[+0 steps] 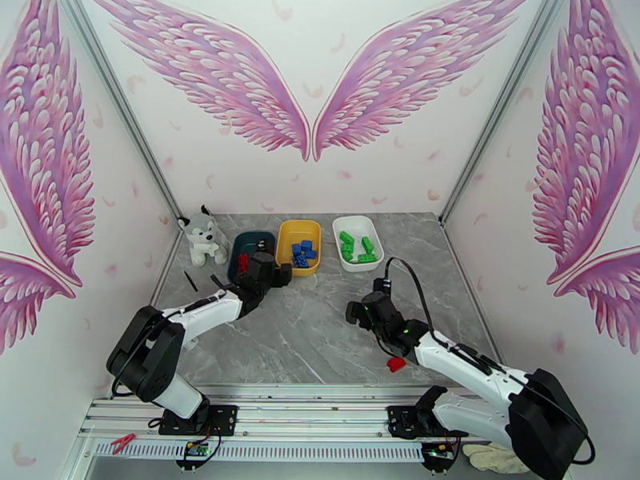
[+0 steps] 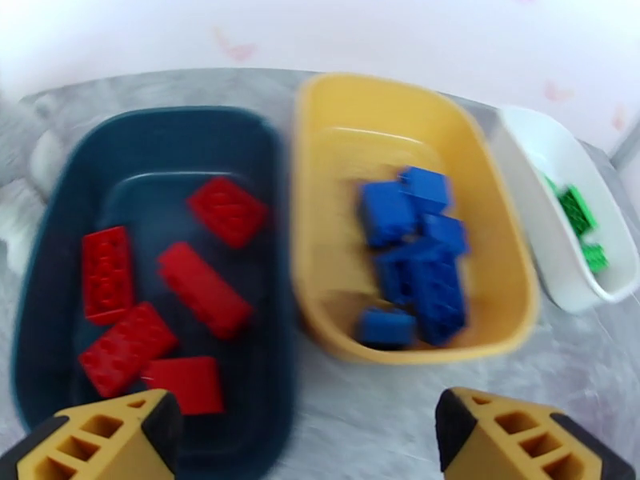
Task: Sort the legos into containers by color
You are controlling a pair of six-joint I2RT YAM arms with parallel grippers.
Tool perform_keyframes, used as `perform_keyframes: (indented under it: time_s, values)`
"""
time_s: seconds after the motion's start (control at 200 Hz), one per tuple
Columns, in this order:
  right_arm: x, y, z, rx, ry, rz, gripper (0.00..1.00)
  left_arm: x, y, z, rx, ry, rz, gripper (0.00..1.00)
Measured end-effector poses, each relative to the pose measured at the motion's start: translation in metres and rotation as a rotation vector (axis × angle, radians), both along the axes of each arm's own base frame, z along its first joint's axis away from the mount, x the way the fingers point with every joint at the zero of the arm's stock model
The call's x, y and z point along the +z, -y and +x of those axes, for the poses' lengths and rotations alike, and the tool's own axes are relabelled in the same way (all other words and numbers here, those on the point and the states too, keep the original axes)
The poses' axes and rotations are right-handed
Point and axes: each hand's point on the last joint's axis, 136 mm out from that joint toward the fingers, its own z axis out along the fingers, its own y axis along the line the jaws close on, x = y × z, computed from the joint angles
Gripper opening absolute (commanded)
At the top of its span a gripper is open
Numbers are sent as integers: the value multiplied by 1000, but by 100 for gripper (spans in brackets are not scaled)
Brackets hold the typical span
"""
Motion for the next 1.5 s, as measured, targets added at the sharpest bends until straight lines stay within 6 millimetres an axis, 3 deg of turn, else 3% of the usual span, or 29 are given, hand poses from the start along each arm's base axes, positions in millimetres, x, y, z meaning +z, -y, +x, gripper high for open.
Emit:
perform_keyframes:
  time_s: [0.165,0.32,0.52,0.72,0.99,1.175,1.355,1.5]
  values:
    - [14,25,-5,-93,11,-46,99,-9,72,-36,-258,14,-9,84]
    - [36,56,4,-204,44,-44,99,-38,141,-82,-512,-7,-7,82]
    - [71,84,24,-287,101,18,99,-68,199,-148,-790,-37,-7,82]
    - [87,96,28,-295,123,71,99,-62,231,-194,-964,21,-7,85]
    - [108,98,16,-273,181,136,99,-92,264,-236,-1098,25,59,87]
    - [110,102,3,-278,198,144,99,-95,293,-262,-1170,62,77,87]
    - [108,104,-4,-281,191,141,99,-93,317,-275,-1209,87,65,86]
    - [110,106,-7,-285,196,142,99,-98,330,-270,-1191,94,68,80]
